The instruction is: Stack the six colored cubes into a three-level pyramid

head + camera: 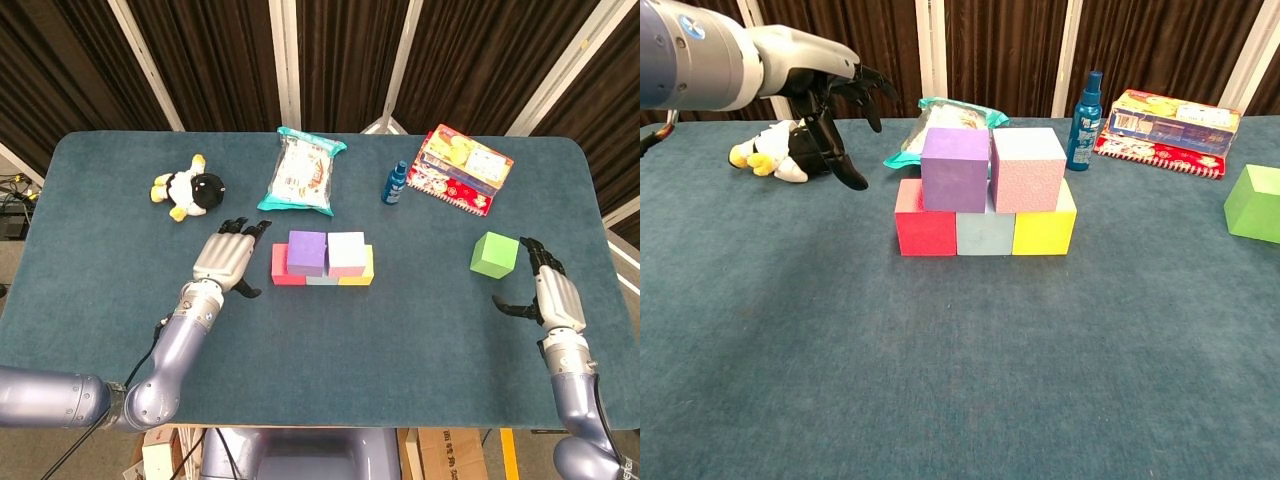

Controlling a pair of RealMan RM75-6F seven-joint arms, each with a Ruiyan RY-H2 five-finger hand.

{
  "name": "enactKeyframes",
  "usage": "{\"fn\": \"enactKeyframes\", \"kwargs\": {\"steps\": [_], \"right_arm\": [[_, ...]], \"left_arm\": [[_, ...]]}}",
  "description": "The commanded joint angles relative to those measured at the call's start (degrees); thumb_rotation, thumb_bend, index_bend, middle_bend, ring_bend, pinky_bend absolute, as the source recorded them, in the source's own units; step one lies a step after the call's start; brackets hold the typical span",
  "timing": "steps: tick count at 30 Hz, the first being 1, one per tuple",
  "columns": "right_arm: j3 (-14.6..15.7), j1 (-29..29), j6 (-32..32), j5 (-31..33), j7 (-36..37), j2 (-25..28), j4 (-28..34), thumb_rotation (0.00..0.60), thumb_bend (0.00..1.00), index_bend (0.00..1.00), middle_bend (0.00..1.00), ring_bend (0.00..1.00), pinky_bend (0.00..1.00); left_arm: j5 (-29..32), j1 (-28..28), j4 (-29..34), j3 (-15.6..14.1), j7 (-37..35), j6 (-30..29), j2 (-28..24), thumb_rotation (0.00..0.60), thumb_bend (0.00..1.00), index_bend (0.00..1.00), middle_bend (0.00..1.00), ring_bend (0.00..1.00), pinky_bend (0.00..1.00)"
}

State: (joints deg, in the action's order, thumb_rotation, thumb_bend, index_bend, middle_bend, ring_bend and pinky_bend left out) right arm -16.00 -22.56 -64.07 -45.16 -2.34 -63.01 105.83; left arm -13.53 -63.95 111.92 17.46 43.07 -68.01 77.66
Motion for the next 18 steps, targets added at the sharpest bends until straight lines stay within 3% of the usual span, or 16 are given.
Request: {"fn": "enactKeyframes", "kwargs": {"steps": [1,9,18], "right_arm": [[0.0,-0.2,0.5,0.4,0.0,0.2,0.2,0.6,0.26,0.0,0.0,0.0,0.01],[0.8,-0.6,1.9,0.2,-0.7,0.9,1.5,0.6,0.26,0.0,0.0,0.0,0.01],[2.1,-1.6,2.5,-0.6,-3.1,1.0,4.9,0.6,0.26,0.0,0.0,0.0,0.01]], "left_arm": [[0.0,0.0,-0.3,-0.2,-0.5,0.9,0.0,0.6,0.16,0.0,0.18,0.01,0.05],[-0.9,0.1,-0.3,-0.1,-2.5,1.8,0.0,0.6,0.16,0.0,0.17,0.01,0.05],[-7.4,2.5,3.2,0.7,-6.6,-1.0,-2.4,0.6,0.16,0.0,0.15,0.01,0.05]]}}
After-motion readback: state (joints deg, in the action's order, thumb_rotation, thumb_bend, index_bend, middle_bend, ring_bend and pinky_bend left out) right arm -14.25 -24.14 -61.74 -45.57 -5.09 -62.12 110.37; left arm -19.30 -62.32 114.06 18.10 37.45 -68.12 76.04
